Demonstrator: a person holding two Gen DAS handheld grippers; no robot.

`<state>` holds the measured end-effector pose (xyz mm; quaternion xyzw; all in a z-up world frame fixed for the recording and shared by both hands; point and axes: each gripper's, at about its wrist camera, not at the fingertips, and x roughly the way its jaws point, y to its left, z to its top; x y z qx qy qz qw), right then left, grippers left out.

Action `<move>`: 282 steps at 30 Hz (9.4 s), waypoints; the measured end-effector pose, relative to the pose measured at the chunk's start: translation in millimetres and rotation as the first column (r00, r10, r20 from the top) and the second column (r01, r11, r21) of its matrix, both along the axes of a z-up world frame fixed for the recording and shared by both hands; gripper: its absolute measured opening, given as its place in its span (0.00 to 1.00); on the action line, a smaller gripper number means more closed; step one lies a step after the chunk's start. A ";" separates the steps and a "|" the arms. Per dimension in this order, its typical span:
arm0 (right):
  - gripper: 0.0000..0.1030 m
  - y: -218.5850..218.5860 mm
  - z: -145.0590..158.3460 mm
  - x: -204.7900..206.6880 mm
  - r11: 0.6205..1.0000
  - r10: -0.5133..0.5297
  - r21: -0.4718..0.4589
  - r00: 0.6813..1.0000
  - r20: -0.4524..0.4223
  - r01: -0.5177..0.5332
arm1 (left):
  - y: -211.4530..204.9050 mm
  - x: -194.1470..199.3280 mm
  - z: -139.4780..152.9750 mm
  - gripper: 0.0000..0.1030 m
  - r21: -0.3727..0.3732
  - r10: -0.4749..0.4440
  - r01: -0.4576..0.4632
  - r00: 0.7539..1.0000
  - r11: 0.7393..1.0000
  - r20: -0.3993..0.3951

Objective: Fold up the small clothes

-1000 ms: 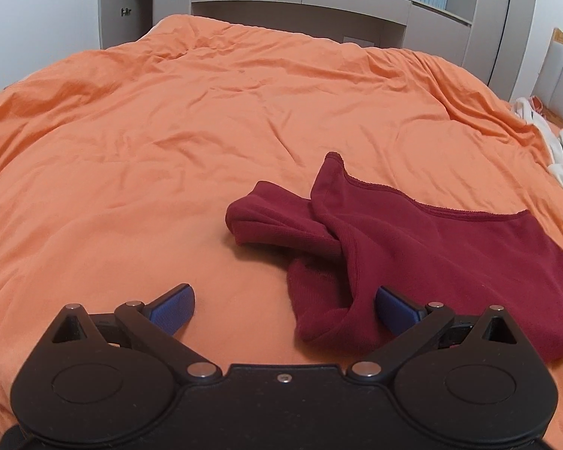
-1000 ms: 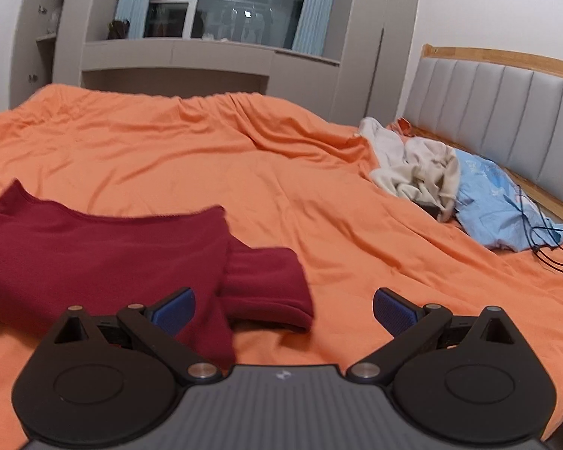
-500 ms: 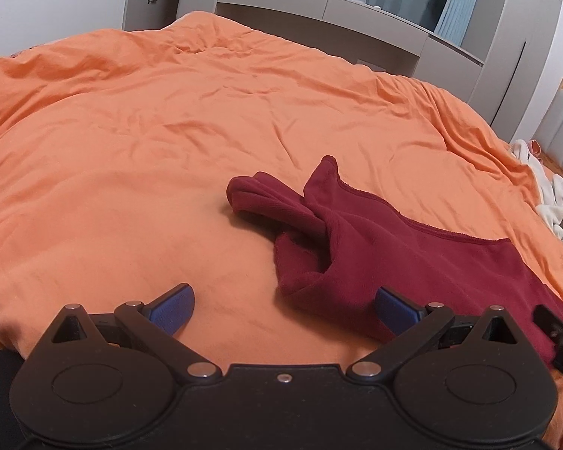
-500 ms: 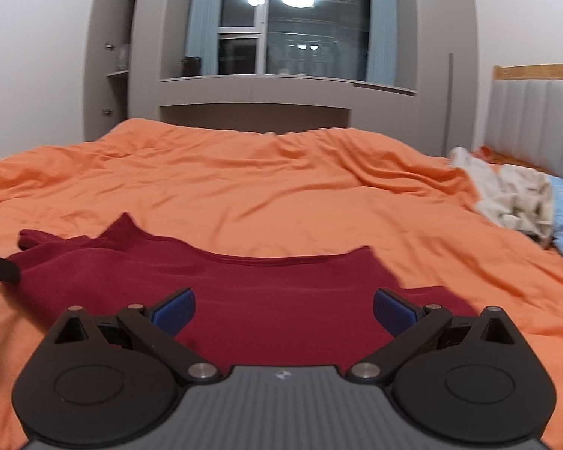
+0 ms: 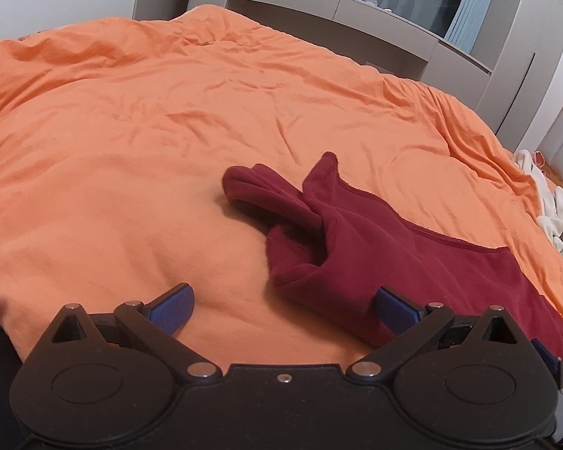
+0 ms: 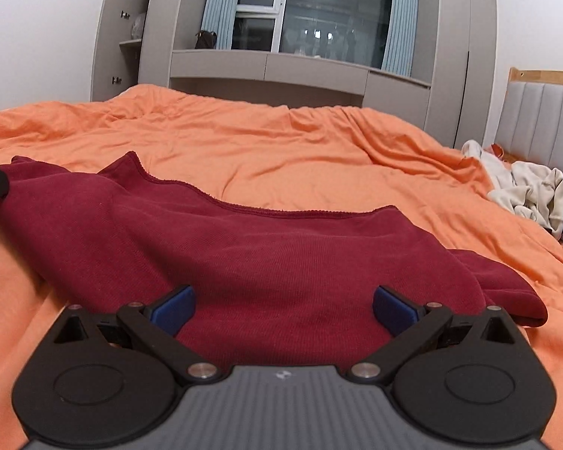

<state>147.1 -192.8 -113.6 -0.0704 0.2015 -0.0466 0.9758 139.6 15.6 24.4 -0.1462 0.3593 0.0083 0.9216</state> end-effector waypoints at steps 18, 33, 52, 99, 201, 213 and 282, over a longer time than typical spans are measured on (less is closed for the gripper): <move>1.00 2.4 -4.5 -9.1 1.000 -0.002 -0.013 0.999 0.035 0.003 | -24.7 34.0 -2.6 1.00 -0.013 -0.068 0.068 0.997 0.998 -0.032; 1.00 4.6 -5.2 -9.8 1.000 -0.002 -0.010 0.999 0.037 0.002 | -13.9 59.1 -14.7 1.00 -0.151 -0.036 0.034 0.999 0.988 -0.009; 1.00 -3.8 3.3 3.1 0.999 0.014 0.043 0.999 -0.045 -0.012 | -11.2 70.1 -14.8 0.77 -0.119 -0.003 0.005 1.000 0.993 0.014; 1.00 -128.9 70.1 -111.4 0.945 -0.326 0.021 0.944 -0.042 0.327 | -253.1 58.9 36.0 0.20 0.054 -0.705 0.703 0.704 0.709 0.087; 0.78 -196.3 59.7 -26.7 0.836 -0.198 0.519 0.980 -0.020 0.179 | -137.9 49.3 -5.1 0.99 -0.001 -0.399 0.401 0.909 0.916 -0.122; 0.97 -142.2 68.0 -89.7 0.967 -0.043 0.251 0.999 -0.012 0.044 | -128.5 40.8 1.3 0.99 -0.045 -0.390 0.388 0.917 0.921 -0.078; 0.08 -227.9 58.9 18.1 0.854 -0.140 0.498 0.989 -0.057 0.149 | -145.3 61.0 -3.6 0.99 -0.020 -0.399 0.399 0.910 0.917 -0.113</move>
